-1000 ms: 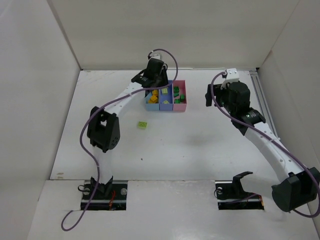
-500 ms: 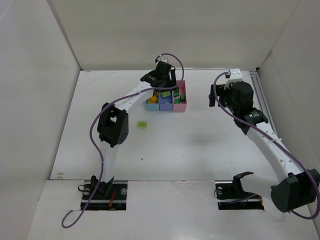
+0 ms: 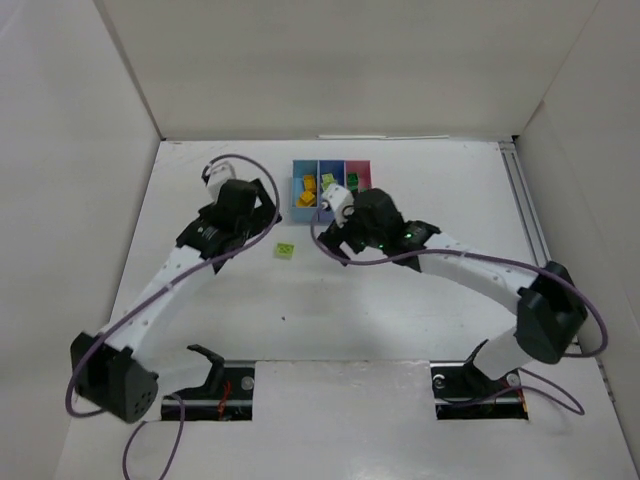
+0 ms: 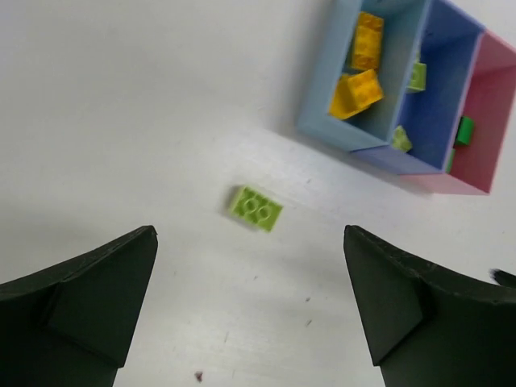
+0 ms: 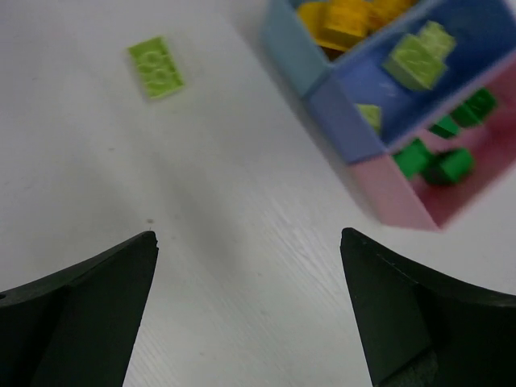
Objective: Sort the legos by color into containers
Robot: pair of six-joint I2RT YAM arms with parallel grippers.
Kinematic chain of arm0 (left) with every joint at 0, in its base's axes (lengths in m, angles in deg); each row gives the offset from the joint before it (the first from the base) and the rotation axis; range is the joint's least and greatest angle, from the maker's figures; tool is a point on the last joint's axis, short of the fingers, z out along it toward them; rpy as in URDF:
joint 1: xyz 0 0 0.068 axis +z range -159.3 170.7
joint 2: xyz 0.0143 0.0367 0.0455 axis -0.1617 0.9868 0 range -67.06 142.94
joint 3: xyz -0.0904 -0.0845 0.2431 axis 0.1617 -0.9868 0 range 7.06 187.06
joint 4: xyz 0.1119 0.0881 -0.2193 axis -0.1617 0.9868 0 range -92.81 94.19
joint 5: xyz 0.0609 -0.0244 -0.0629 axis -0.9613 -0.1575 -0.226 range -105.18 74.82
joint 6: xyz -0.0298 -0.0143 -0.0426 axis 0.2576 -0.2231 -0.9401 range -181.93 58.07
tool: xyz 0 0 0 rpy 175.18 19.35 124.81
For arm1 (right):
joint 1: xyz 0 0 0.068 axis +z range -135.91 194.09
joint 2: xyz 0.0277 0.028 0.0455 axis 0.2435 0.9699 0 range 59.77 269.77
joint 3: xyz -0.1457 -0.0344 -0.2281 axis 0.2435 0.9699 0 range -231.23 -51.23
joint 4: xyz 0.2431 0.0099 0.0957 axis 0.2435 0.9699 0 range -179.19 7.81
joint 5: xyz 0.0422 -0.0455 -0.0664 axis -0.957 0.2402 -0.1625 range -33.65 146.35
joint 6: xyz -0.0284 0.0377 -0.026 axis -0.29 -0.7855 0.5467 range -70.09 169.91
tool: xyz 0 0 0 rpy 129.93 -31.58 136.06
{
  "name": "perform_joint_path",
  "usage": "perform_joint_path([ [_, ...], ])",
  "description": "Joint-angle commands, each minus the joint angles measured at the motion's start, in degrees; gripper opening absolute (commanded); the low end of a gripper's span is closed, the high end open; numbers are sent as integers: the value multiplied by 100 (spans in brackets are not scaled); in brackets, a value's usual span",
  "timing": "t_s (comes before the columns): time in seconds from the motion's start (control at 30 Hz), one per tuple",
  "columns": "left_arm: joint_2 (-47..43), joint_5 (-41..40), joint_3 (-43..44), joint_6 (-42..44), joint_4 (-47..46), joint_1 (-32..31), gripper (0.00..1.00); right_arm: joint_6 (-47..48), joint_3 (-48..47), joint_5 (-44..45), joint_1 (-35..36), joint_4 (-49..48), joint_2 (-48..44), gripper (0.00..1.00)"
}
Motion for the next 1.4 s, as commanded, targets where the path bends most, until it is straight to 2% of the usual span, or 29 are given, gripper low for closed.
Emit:
perform_joint_path([
  [0.0,-678,-397,-694,-1040,759,-48,100,483,-785,-547,556,-443,694,100],
  [0.13,-1732,-591,-1064,-1621,1586,5,100,1437,-1594,-1171,777,-330,1923,100],
  [0.27,-2366,-477,-1249,-1623,1701,5,100,1845,-2158,-1348,857,-329,2479,100],
  [0.4,-2622,-530,-1249,-1553,1702,5,100,2013,-2835,-1427,857,-57,3260,100],
  [0.63,-2456,-538,-1030,-1272,1702,5,100,2065,-3820,-1286,857,356,4210,96],
  [0.9,-2403,-539,-969,-1148,1702,5,100,1943,-3742,-1602,795,418,4387,94],
  [1.2,-2403,-591,-915,-1148,1702,5,100,1785,-3636,-1384,681,304,4694,90],
  [1.37,-2403,-591,-863,-1209,1702,5,100,1670,-3557,-1611,514,164,4704,77],
])
